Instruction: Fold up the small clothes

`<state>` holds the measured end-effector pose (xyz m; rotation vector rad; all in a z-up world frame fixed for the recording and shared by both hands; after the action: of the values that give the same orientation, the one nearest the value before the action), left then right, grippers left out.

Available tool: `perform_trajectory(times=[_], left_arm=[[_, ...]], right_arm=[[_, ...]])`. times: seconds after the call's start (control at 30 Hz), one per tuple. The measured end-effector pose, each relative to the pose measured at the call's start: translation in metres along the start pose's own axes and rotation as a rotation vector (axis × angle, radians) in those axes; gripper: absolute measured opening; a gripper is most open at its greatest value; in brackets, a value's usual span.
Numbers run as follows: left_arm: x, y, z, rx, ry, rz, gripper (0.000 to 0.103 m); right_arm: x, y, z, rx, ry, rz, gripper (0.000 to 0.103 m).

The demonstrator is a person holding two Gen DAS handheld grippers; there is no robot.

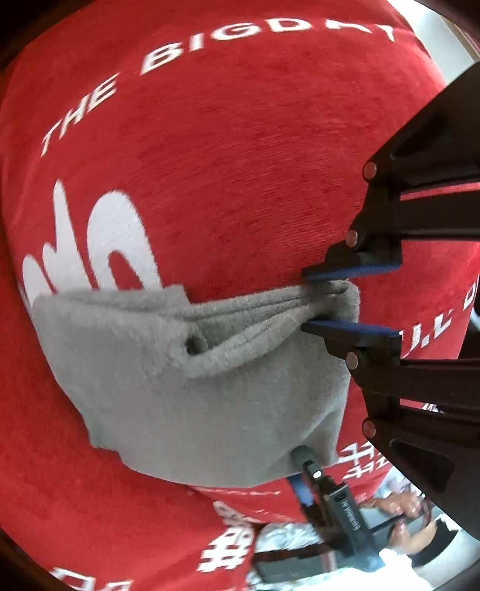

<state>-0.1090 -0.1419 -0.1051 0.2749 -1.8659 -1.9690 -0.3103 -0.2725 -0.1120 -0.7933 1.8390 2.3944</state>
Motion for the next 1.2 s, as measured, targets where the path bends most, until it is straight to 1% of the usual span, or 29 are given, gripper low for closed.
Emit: perform_trajectory(times=[0.13,0.27,0.37,0.47,0.5,0.57,0.67,0.77,0.83,0.87,0.93,1.0,1.1,1.13,1.17,1.2], left_arm=[[-0.002,-0.004,-0.008,-0.011,0.004,0.005,0.086],[-0.003,-0.005,-0.013,-0.024,-0.015,-0.003,0.086],[0.0,-0.002,-0.019,-0.027,-0.031,-0.009,0.086],[0.002,-0.002,-0.023,-0.033,-0.034,-0.006,0.086],[0.003,-0.003,-0.023,-0.036,-0.033,-0.003,0.086],[0.003,-0.004,-0.024,-0.039,-0.034,-0.001,0.086],[0.003,-0.004,-0.026,-0.041,-0.04,-0.004,0.086],[0.003,-0.005,-0.028,-0.043,-0.041,-0.006,0.087],[0.002,-0.006,-0.028,-0.056,-0.038,-0.024,0.1],[0.001,-0.008,-0.029,-0.06,-0.039,-0.036,0.1],[0.001,-0.009,-0.029,-0.062,-0.036,-0.027,0.1],[0.0,-0.01,-0.03,-0.067,-0.026,-0.02,0.1],[0.0,-0.01,-0.031,-0.068,-0.015,-0.016,0.1],[0.0,-0.01,-0.031,-0.066,-0.016,-0.017,0.1],[0.001,-0.01,-0.031,-0.066,-0.017,-0.02,0.1],[0.002,-0.009,-0.031,-0.067,-0.021,-0.021,0.1]], right_arm=[[0.001,0.008,0.008,0.013,0.008,0.038,0.023],[0.006,0.012,0.018,0.014,-0.044,0.037,0.024],[0.007,0.019,0.021,0.042,-0.091,0.03,0.024],[0.002,0.031,0.02,0.085,-0.1,0.037,0.024],[-0.001,0.037,0.019,0.105,-0.097,0.031,0.024],[-0.011,0.048,0.015,0.141,-0.085,-0.013,0.024],[-0.029,0.055,0.007,0.161,-0.048,-0.071,0.024],[-0.041,0.051,-0.007,0.16,-0.01,-0.066,0.024],[-0.046,0.043,-0.018,0.148,-0.002,-0.061,0.024],[-0.046,0.038,-0.021,0.135,0.0,-0.053,0.024],[-0.042,0.024,-0.025,0.09,-0.006,-0.029,0.024],[-0.034,0.013,-0.025,0.057,-0.044,-0.04,0.023],[-0.027,0.015,-0.025,0.058,-0.108,-0.094,0.023],[-0.026,0.017,-0.025,0.062,-0.112,-0.094,0.023],[-0.027,0.02,-0.023,0.066,-0.11,-0.092,0.026],[-0.026,0.022,-0.022,0.07,-0.109,-0.092,0.027]])
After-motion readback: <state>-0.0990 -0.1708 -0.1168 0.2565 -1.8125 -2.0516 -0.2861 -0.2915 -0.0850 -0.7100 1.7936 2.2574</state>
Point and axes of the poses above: each gripper's, at about its wrist camera, not at the fingertips, and y roughly against the way its jaws point, x to its right, z to its underside, the point moved 9 cm from there along -y, roughly the way its jaws point, and after that the axes turned 7 degrees about -x, right-handed, at the moved point
